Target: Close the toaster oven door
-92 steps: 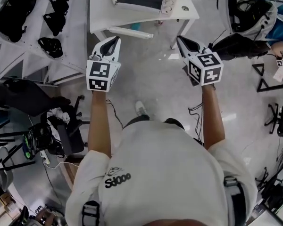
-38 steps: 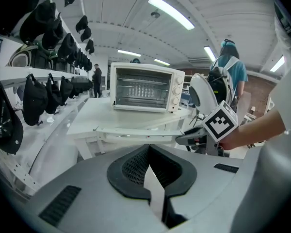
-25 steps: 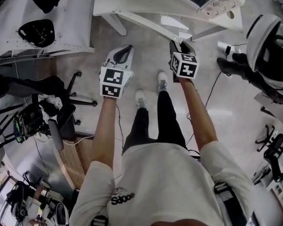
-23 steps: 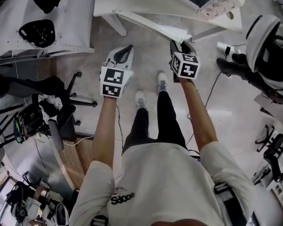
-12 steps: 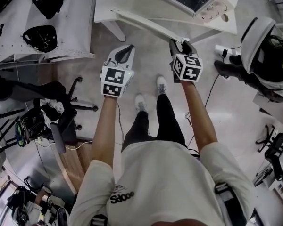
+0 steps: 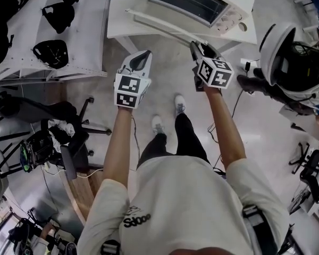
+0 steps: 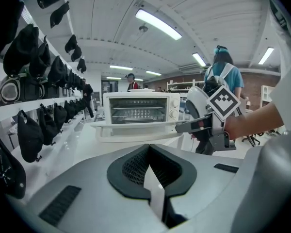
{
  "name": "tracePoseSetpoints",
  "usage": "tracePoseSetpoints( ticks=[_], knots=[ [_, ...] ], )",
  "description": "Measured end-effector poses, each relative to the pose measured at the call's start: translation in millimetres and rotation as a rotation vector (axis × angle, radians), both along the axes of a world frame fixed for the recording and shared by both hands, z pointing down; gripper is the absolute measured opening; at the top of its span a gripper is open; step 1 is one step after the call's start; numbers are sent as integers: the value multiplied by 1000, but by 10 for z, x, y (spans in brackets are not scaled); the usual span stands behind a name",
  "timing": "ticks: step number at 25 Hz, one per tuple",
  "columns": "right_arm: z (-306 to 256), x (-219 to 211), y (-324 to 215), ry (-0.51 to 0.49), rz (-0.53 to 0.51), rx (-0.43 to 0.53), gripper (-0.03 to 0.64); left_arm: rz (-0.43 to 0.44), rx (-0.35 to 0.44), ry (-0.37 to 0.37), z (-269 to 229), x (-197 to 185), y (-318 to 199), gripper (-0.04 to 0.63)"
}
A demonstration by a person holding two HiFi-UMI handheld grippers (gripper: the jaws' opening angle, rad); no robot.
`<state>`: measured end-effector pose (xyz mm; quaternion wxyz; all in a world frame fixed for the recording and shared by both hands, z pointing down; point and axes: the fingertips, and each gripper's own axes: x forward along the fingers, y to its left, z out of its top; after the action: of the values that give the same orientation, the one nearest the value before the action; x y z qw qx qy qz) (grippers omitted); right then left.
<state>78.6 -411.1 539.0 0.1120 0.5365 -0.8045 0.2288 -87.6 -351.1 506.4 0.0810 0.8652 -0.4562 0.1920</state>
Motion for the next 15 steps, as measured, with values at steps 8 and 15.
tracePoseSetpoints(
  ticks=[8,15],
  knots=[
    [-487,125,-308,-22,51,69,135,28,11,24,-210,92,-215,18],
    [-883,343,-756,-57,77,88,130,50,32,41,-398,282,-504,18]
  ],
)
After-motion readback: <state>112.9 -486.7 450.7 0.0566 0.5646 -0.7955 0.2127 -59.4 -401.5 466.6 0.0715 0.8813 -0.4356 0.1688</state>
